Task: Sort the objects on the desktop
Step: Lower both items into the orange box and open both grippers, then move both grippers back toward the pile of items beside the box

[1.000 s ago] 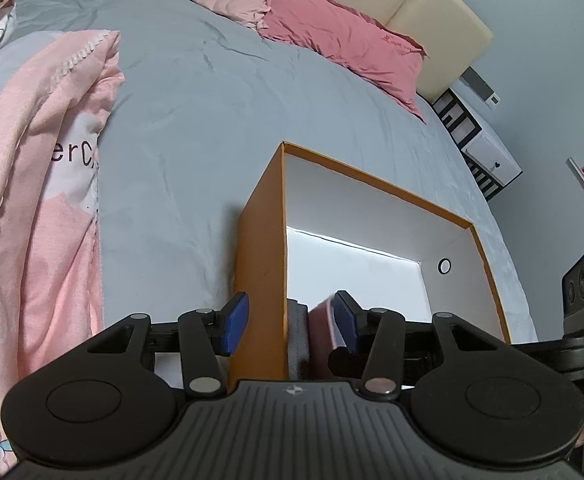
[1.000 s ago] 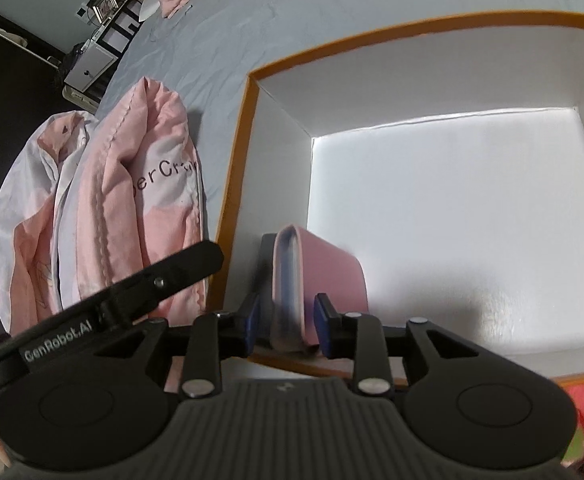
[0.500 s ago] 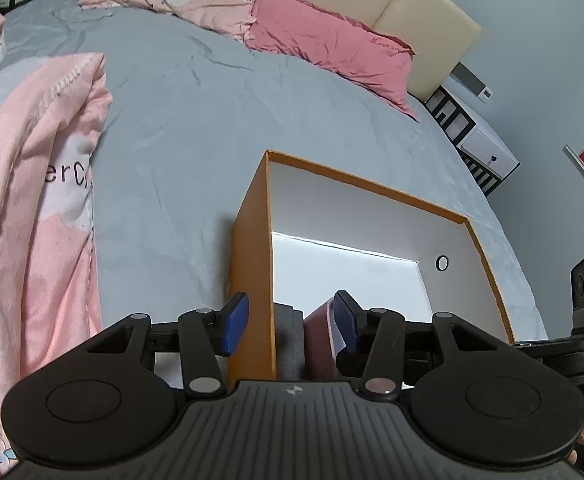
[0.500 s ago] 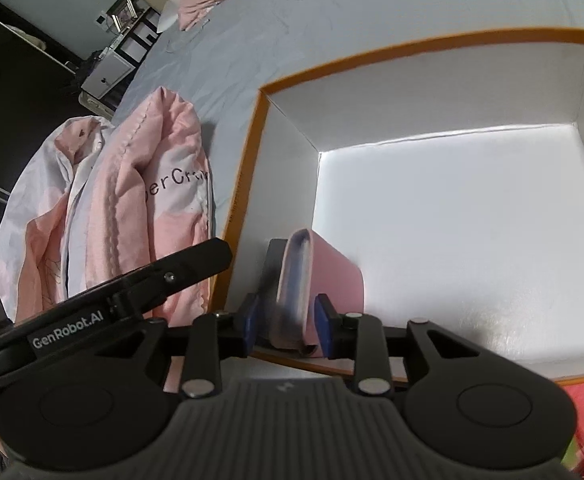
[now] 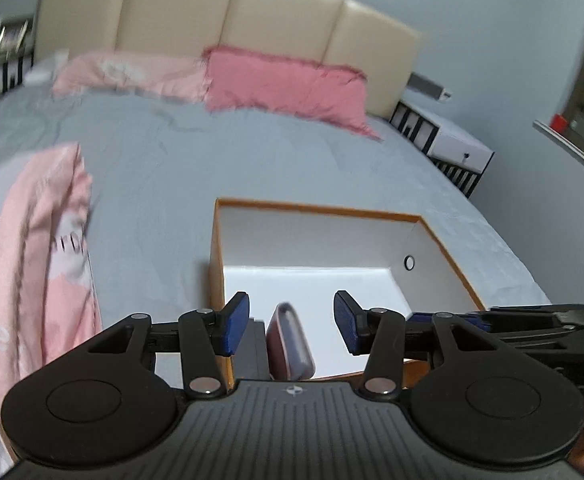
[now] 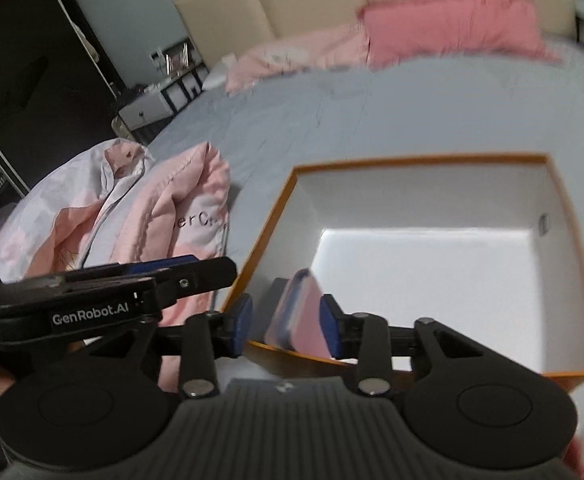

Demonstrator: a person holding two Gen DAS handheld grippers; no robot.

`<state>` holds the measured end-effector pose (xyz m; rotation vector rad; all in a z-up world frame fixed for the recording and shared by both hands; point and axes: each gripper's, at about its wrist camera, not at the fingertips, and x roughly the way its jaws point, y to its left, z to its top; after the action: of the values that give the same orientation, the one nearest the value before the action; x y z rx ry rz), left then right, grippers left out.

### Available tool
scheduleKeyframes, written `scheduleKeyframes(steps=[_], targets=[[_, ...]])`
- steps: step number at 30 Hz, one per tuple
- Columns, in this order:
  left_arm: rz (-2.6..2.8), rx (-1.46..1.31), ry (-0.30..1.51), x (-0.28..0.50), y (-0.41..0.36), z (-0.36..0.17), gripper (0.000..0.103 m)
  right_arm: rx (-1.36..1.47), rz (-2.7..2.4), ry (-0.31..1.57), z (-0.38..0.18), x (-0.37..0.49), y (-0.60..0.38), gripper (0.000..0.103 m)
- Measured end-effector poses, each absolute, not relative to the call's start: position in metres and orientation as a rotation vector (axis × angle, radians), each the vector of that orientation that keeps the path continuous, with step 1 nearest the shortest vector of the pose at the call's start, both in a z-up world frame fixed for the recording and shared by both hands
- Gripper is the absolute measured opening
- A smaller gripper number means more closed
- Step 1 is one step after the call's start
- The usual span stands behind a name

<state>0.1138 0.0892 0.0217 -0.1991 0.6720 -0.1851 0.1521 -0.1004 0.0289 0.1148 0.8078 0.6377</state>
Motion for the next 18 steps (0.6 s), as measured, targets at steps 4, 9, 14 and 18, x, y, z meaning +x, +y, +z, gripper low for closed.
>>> scheduleKeyframes(steps=[4, 9, 14, 18], targets=[[-0.181, -0.025, 0.569, 0.090, 0.088, 0.032, 0.054, 0.114, 0.620, 0.758, 0.031, 0.124, -0.121, 0.045], [-0.121, 0.244, 0.465, 0.060, 0.118, 0.035, 0.054, 0.112, 0.582, 0.736, 0.024, 0.092, -0.141, 0.046], [-0.027, 0.365, 0.360, 0.035, 0.161, 0.020, 0.054, 0.126, 0.519, 0.744, 0.019, 0.072, -0.149, 0.046], [-0.020, 0.402, 0.379, 0.023, 0.192, 0.001, 0.054, 0.099, 0.458, 0.750, 0.019, 0.061, -0.148, 0.046]])
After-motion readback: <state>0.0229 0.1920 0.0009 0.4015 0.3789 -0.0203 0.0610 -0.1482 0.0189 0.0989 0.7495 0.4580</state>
